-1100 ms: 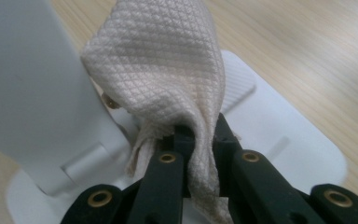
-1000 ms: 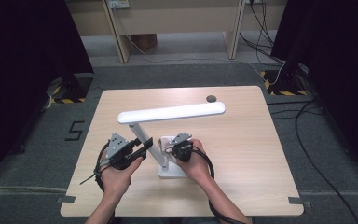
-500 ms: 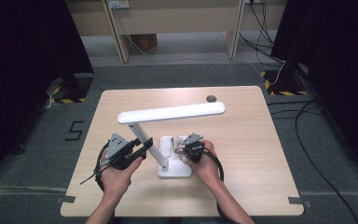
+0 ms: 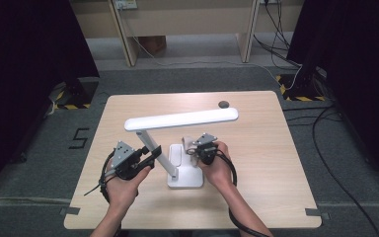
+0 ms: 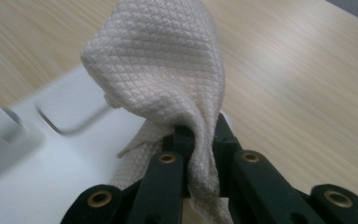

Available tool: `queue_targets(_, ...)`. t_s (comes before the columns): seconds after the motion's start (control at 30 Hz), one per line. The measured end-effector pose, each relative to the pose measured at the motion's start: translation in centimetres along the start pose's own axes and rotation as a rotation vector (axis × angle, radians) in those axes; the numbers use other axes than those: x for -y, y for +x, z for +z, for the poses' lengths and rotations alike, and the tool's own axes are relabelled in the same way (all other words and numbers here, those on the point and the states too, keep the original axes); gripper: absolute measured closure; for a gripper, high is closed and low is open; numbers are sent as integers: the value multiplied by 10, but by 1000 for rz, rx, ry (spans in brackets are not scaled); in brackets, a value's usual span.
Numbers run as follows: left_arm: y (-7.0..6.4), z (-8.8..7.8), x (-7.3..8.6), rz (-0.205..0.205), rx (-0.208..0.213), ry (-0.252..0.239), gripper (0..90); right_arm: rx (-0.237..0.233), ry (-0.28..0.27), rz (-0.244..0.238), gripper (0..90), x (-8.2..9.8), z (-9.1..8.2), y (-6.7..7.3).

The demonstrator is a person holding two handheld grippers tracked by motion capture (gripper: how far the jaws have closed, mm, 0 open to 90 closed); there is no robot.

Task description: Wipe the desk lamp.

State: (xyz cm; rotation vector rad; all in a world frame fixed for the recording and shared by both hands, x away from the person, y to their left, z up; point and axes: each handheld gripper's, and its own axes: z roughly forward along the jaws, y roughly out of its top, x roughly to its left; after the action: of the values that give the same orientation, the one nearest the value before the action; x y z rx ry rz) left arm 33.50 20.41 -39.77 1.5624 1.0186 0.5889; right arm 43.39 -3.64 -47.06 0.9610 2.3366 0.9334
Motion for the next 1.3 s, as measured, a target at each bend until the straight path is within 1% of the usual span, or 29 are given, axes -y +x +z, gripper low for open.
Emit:
queue_targets(0.07,0,0,0,1,1,2,634,-29,-18,-12,856,-10,6,10)
queue_targets(0.13,0,0,0,4,3,4,633,-60,-22,-16,856,-19,14,22)
queue_targets(0.17,1,0,0,4,3,4,633,-73,-27,-39,855,-23,18,25)
queue_targets(0.2,1,-1,0,5,4,4,633,-89,-18,-34,855,-27,23,32)
queue_targets(0.23,1,-1,0,6,5,5,632,-97,-17,-41,855,-29,27,35)
queue_targets(0.27,1,-1,0,6,5,5,632,-111,-14,-61,855,-32,32,38)
queue_targets(0.3,1,-1,-1,5,7,4,631,-117,-13,-67,855,-33,35,40)
queue_targets(0.33,1,-1,-1,4,7,3,631,-128,-9,-58,855,-36,39,44)
queue_targets(0.37,1,-1,-1,4,8,4,632,-139,-12,-67,855,-37,41,45)
queue_targets(0.4,1,-1,-1,5,8,4,632,-156,-6,-58,855,-39,43,49)
queue_targets(0.43,1,-1,-1,7,9,5,631,-163,-5,-58,855,-40,45,51)
queue_targets(0.47,1,-1,-1,10,9,5,631,-175,-7,-78,855,-41,47,51)
queue_targets(0.5,1,-1,-1,10,9,5,630,-181,4,-82,855,-41,49,52)
queue_targets(0.53,1,-2,-1,10,9,5,630,-185,11,-72,855,-40,49,53)
queue_targets(0.6,1,-1,-1,8,10,4,630,-189,19,-82,855,-39,52,51)
queue_targets(0.63,1,-1,-1,10,10,6,630,-184,25,-46,855,-37,51,52)
queue_targets(0.67,1,-1,-1,10,9,6,630,-185,14,-81,855,-37,52,49)
queue_targets(0.7,1,-1,-1,9,10,7,630,-174,22,-67,855,-37,50,50)
queue_targets(0.77,1,-1,-2,7,10,6,630,-163,11,-82,855,-35,49,46)
queue_targets(0.8,1,-1,-2,8,9,6,630,-160,18,-63,855,-34,48,46)
queue_targets(0.87,1,-1,-2,8,8,6,631,-147,6,-70,855,-32,47,39)
queue_targets(0.9,1,-1,-2,8,8,6,631,-137,11,-45,855,-31,45,38)
queue_targets(0.97,1,-1,-2,8,8,6,631,-123,8,-48,855,-28,44,31)
queue_targets(1.03,1,-1,-2,7,8,5,631,-110,11,-35,855,-25,42,28)
queue_targets(1.07,1,-1,-1,7,8,5,631,-101,13,-19,855,-23,41,26)
queue_targets(1.1,1,-1,-1,6,8,5,631,-95,12,-28,855,-22,40,24)
queue_targets(1.17,1,-1,-1,6,8,5,630,-82,8,-29,855,-19,38,20)
queue_targets(1.2,1,-1,-1,5,8,4,631,-79,9,-21,855,-17,38,20)
queue_targets(1.3,1,-1,-1,5,8,4,630,-61,20,-28,855,-12,36,16)
